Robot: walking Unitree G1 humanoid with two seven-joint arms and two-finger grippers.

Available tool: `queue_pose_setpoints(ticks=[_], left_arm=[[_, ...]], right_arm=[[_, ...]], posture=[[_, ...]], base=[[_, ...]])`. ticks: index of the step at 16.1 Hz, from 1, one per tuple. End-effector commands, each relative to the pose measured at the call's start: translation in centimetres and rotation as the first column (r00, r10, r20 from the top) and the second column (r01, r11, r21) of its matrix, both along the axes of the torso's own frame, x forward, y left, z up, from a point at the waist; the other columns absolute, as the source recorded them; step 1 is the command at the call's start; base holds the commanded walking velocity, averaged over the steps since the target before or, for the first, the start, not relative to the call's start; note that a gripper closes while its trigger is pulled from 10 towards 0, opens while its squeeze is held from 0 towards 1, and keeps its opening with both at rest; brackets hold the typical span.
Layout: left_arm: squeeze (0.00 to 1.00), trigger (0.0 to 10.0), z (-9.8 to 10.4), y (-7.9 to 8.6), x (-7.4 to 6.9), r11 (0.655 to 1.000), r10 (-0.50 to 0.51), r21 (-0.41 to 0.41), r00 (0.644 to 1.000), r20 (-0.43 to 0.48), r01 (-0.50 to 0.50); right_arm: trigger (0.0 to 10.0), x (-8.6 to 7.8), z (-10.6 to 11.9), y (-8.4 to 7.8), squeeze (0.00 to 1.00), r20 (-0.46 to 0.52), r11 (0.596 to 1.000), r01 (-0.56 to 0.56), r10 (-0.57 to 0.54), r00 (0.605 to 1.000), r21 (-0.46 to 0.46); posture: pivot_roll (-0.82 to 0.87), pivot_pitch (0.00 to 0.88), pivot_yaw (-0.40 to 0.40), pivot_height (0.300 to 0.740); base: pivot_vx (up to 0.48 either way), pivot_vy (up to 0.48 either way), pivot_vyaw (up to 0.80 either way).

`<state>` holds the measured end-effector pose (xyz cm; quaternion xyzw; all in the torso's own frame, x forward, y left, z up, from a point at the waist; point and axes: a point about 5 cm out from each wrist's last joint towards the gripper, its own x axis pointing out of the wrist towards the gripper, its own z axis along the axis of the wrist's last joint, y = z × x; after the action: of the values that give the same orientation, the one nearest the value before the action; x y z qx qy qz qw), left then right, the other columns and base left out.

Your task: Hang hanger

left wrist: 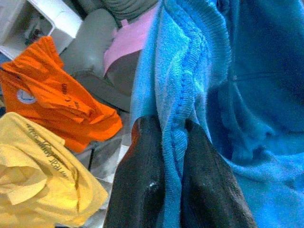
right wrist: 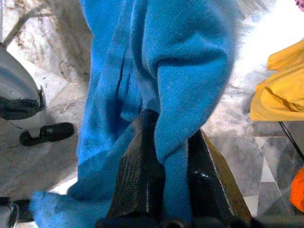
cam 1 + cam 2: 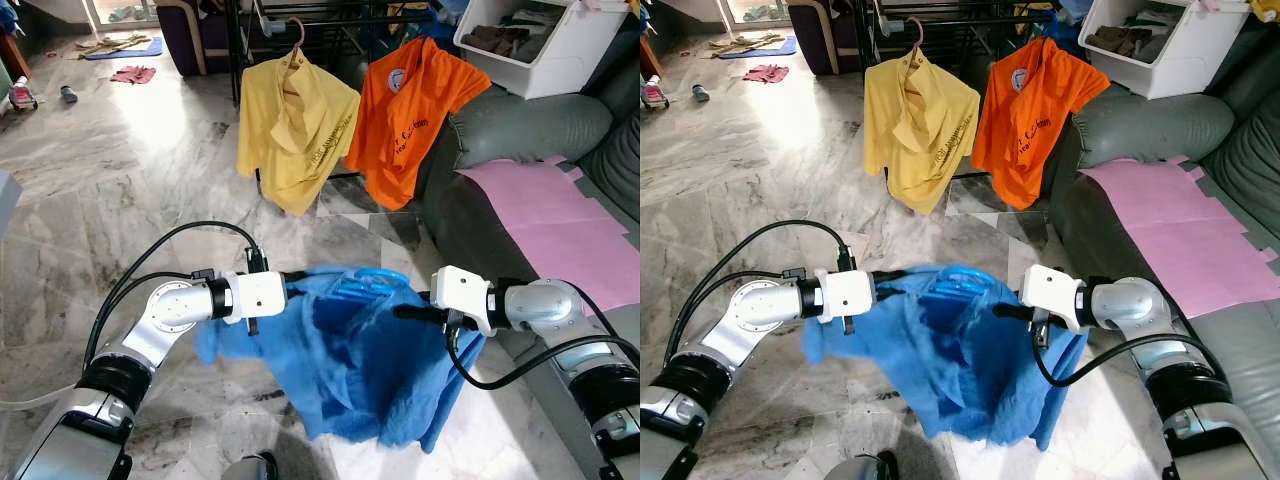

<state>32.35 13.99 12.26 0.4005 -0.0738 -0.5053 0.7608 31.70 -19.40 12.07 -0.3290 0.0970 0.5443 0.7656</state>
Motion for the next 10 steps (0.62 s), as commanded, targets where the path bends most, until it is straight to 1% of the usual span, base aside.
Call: queue_pose_setpoints(ticks=[1,2,3,6,7,9,10], left_arm=[[0.0,4.8,0.8,0.7,0.9,0.996,0.083,-0.043,0.996,0.026,-0.082],[1.0,10.0,0.5,0.7,0.8,0.994,0.085,-0.064,0.996,-0.003,-0.085],[1.0,10.0,0.4,0.7,0.7,0.995,0.076,-0.064,0.997,-0.008,-0.076],[1.0,10.0,-0.2,0.8,0.1,0.999,0.037,-0.021,0.999,0.012,-0.037],[1.0,10.0,-0.3,0.9,-0.2,1.0,0.011,-0.006,1.0,0.016,-0.011],[1.0,10.0,-0.7,1.1,-0.8,0.997,-0.055,0.061,0.998,0.021,0.054],[1.0,10.0,-1.2,1.4,-1.4,0.986,-0.105,0.128,0.994,0.004,0.104]], right_arm=[[0.0,-0.1,0.1,0.0,0.0,0.001,1.0,-0.002,0.002,1.0,0.021],[0.0,-0.1,0.1,0.0,0.0,0.005,1.0,0.0,0.0,1.0,0.023],[0.0,-0.1,0.2,0.1,0.0,0.009,1.0,0.002,-0.002,1.0,0.025],[0.0,0.0,0.1,0.1,0.0,0.01,1.0,0.004,-0.004,1.0,0.017],[0.0,-0.1,-0.1,0.1,0.0,0.01,1.0,0.004,-0.004,1.0,0.012],[0.0,-0.1,-0.6,0.3,0.0,0.016,1.0,0.011,-0.011,1.0,-0.009],[0.0,-0.1,-0.9,0.3,0.0,0.027,0.999,0.025,-0.025,0.999,-0.024]], posture=[[0.0,0.058,-0.045,0.74],[0.0,0.058,-0.045,0.74],[0.0,0.058,-0.045,0.74],[0.0,0.055,-0.046,0.74],[0.0,0.054,-0.048,0.74],[0.01,0.058,-0.049,0.74],[0.01,0.058,-0.049,0.74]], base=[[0.0,0.0,0.0],[0.0,0.0,0.0],[0.0,0.0,0.0],[0.0,0.0,0.0],[0.0,0.0,0.0],[0.0,0.0,0.0],[0.0,0.0,0.0]])
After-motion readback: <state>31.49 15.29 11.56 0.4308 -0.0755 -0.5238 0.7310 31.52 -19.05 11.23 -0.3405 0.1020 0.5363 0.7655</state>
